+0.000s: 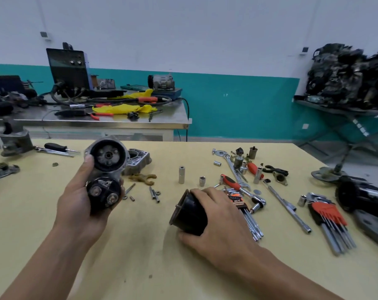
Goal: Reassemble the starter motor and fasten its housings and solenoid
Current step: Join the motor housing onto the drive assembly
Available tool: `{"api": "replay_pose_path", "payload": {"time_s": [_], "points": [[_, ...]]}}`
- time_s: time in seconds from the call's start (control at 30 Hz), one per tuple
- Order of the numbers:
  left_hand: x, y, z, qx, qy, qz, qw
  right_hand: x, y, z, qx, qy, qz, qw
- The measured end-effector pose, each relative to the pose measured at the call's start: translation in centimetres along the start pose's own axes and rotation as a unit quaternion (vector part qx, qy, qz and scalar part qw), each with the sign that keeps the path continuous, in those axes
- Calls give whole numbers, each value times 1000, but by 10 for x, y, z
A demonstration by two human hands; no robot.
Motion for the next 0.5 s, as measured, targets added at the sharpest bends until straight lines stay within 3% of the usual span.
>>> {"api": "replay_pose_path", "payload": {"time_s": [0.27,0.5], "points": [[-26,8,14,-38,-102,-20,994,-2,2,-2,38,-17,-13,999],[-36,5,12,-77,-201,10,977,0,2,-15,122,-187,-14,975]]}}
Point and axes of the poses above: each hand's wrist, its own y-axis away from the middle knuckle, its own z-axis out of the palm, x = y × z, the point moved 5 cm from there along -y, towards the middle knuckle
